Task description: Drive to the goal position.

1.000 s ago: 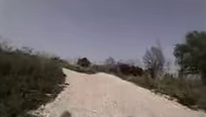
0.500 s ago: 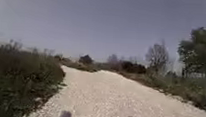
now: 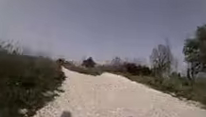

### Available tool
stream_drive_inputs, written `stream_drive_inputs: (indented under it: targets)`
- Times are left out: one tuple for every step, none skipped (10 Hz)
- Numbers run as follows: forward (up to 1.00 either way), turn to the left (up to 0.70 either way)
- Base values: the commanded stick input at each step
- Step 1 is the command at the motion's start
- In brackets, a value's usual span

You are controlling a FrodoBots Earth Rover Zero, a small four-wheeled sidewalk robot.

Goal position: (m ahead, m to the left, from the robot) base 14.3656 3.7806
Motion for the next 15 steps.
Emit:
stream_drive_inputs:
  targets:
    - [0.7,0.0]
    - [0.7,0.0]
    - [0.7,0.0]
    - [0.7,0.0]
    - [0.7,0.0]
    - [0.7,0.0]
    - [0.7,0.0]
    - [0.7,0.0]
    - [0.7,-0.03]
    - [0.7,-0.11]
    - [0.7,-0.21]
    - [0.7,-0.35]
    - [0.7,-0.35]
    - [0.7,-0.17]
    - [0.7,0.0]
